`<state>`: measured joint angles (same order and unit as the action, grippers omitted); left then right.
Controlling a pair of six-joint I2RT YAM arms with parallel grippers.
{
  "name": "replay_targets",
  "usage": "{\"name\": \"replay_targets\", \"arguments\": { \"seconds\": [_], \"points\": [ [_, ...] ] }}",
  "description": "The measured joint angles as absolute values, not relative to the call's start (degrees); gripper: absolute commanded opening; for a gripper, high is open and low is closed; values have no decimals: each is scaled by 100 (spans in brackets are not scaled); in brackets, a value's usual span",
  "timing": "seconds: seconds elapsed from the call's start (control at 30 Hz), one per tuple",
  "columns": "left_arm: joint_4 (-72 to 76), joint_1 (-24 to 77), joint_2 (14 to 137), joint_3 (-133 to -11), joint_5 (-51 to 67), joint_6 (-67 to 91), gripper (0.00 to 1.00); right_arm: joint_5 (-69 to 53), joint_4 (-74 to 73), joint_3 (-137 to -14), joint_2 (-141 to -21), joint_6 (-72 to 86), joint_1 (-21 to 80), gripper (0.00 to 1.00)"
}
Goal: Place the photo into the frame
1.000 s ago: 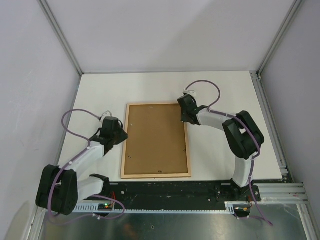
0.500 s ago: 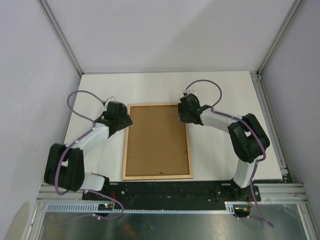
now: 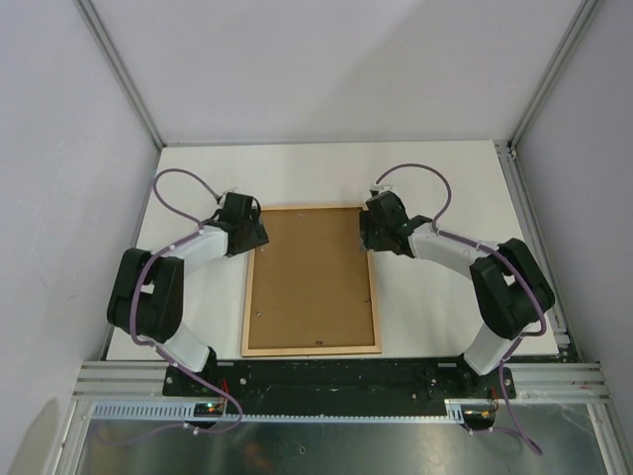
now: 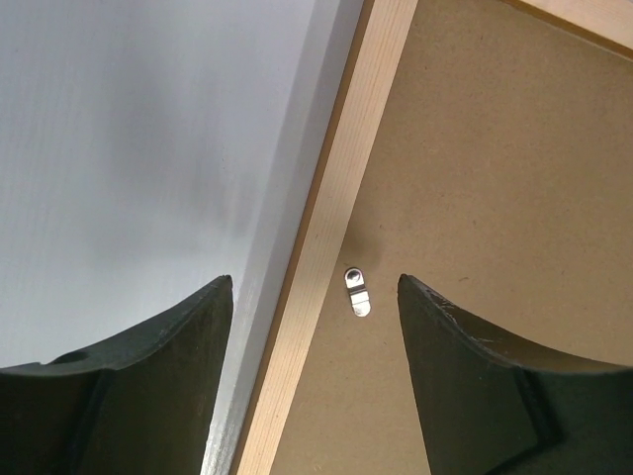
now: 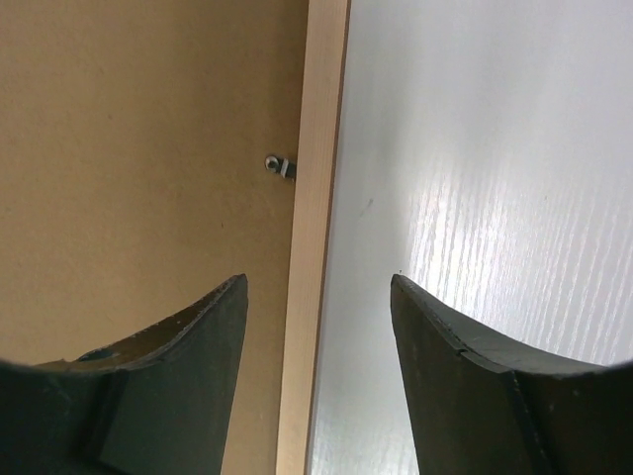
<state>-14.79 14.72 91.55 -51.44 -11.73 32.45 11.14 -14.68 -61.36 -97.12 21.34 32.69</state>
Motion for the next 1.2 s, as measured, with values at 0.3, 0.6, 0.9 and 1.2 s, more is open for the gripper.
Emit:
{"name": "replay_targets", "arguments": {
  "seconds": [0.3, 0.6, 0.9, 1.2],
  "points": [
    [-1485, 1494, 9430, -5144, -1116, 3240, 67, 888, -1393, -5673, -9609, 2154, 3260, 64],
    [-1466, 1511, 9448, -5142, -1031, 3240, 47, 735, -1240, -5411, -9609, 2231, 3280, 64],
    [-1417, 1520, 9365, -5061, -1031, 3138, 19, 670, -1149, -5323, -9605, 2244, 3293, 64],
    [-1420, 1522, 9360, -5059, -1033, 3098, 1, 609, -1109, -5271, -9533, 2241, 3293, 64]
  ]
}}
